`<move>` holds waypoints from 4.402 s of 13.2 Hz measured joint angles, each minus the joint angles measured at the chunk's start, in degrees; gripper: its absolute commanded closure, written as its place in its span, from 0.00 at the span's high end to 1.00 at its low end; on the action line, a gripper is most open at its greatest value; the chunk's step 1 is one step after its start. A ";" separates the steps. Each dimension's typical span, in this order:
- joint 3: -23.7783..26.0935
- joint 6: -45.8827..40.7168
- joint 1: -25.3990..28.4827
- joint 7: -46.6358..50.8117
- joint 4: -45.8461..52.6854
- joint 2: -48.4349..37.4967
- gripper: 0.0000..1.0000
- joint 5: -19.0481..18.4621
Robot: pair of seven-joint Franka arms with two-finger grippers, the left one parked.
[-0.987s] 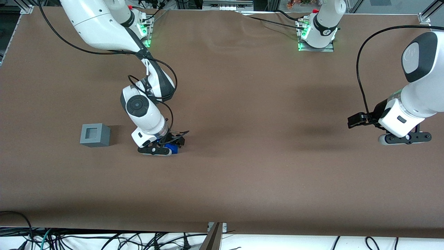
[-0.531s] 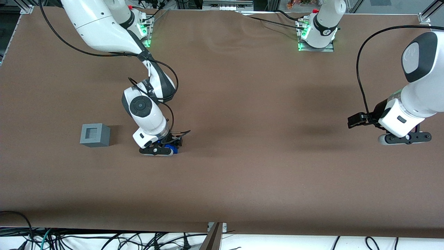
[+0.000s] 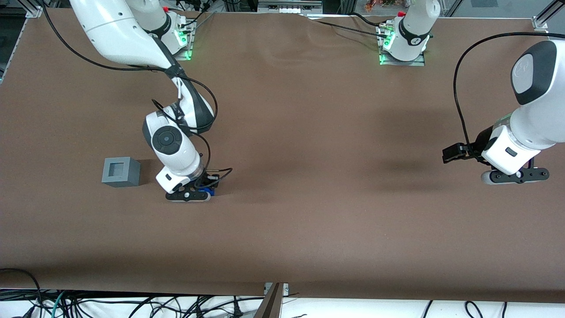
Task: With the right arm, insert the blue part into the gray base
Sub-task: 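Lift the blue part and carry it over the gray base, then lower the blue part into the gray base's square hole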
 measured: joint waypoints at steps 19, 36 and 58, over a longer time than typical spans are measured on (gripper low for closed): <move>-14.04 4.94 -13.12 -39.99 -28.32 -25.43 0.24 7.36; -14.29 5.09 -14.47 -45.74 -22.14 -18.03 0.24 14.80; -14.30 6.82 -14.57 -45.97 -20.67 -15.79 0.98 17.39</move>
